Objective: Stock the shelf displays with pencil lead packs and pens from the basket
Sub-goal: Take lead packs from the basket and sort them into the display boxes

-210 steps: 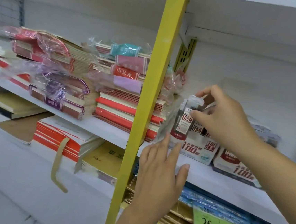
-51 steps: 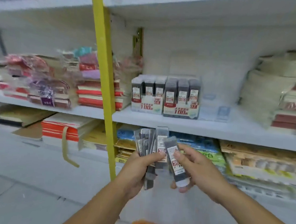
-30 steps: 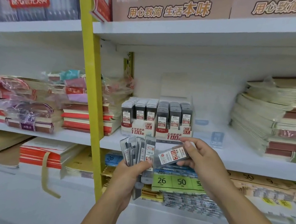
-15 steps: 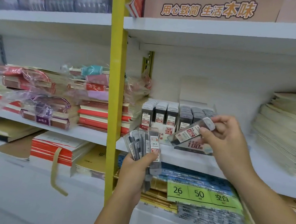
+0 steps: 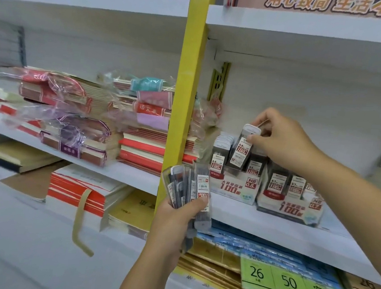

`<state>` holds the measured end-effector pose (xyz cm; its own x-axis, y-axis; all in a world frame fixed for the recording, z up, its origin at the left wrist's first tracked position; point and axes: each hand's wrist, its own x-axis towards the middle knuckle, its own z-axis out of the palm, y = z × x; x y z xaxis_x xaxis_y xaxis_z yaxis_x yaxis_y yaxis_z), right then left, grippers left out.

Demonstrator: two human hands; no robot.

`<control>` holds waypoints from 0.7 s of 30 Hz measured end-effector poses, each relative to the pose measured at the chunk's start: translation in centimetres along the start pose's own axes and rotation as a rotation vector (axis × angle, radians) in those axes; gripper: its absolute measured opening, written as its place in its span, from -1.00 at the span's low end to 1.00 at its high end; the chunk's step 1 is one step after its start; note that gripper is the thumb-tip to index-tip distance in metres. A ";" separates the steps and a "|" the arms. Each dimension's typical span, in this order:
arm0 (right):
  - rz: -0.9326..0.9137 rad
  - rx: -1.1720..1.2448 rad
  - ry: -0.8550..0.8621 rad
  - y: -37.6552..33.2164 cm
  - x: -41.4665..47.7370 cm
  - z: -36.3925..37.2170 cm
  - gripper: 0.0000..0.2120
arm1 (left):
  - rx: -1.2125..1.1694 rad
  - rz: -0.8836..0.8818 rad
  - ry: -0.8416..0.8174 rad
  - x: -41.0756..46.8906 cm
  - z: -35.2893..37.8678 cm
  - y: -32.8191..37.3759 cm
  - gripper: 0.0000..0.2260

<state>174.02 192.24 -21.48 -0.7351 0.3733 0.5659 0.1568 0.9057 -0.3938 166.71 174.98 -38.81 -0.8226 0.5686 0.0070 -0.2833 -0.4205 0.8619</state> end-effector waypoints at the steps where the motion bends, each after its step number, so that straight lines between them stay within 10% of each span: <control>1: 0.006 -0.016 -0.016 0.1 0.2 -0.2 -0.81 | -0.006 0.005 -0.007 0.0 -0.1 0.1 -0.78; 7: -0.022 -0.065 -0.120 0.7 -0.2 0.8 -0.84 | -0.007 0.006 -0.040 -0.3 0.0 0.3 -0.87; 14: -0.237 -0.712 0.054 0.9 -1.2 1.2 -0.66 | 0.010 -0.002 -0.081 -1.6 1.0 0.5 -0.62; 21: 0.052 0.377 -0.206 -0.7 -11.2 4.8 -0.74 | 0.065 0.038 -0.225 -3.6 2.1 0.8 -0.65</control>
<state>179.00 186.51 -30.99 -0.8546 0.3344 0.3972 -0.0266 0.7357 -0.6768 170.44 174.04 -37.08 -0.6994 0.6995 0.1467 -0.2163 -0.4027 0.8894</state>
